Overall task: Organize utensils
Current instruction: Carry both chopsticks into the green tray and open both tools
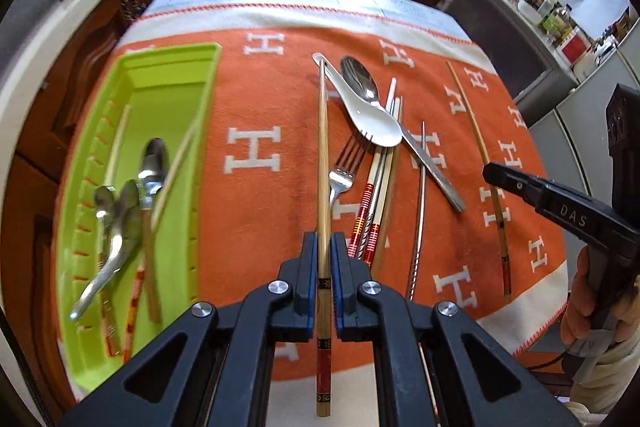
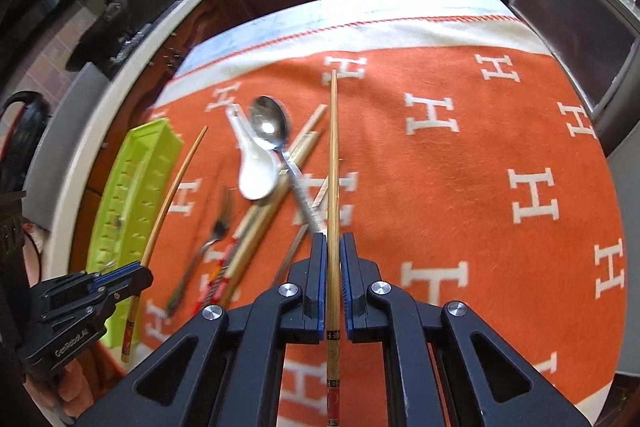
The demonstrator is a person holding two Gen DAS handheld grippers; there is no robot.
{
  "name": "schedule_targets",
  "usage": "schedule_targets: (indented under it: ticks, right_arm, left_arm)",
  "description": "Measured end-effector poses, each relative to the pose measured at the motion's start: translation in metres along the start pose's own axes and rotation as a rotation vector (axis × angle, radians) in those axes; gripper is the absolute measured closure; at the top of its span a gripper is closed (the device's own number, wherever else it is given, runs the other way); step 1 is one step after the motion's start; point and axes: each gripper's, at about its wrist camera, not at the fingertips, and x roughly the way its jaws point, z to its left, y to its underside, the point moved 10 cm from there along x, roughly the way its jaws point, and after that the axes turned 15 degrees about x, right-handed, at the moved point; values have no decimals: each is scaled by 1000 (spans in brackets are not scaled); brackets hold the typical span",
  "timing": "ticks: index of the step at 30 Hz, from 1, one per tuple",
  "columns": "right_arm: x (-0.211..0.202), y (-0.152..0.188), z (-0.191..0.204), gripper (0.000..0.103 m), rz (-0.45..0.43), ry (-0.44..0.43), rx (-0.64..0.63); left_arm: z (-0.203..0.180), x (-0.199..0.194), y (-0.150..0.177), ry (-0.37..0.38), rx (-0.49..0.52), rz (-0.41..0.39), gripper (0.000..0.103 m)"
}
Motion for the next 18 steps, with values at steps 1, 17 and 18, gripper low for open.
schedule_targets:
  ticks: [1,17,18]
  right_arm:
    - [-5,4,8,97,6,-19,-6]
    - [-7,56,170,97,239,-267,-20]
    - [-3,56,182,97,249,-272,-15]
  left_arm:
    - [4,-8,2,-16,-6,-11,99]
    - [109,-57,39,-264,-79,15,99]
    - [111,-56,40,-266,-78,18,99]
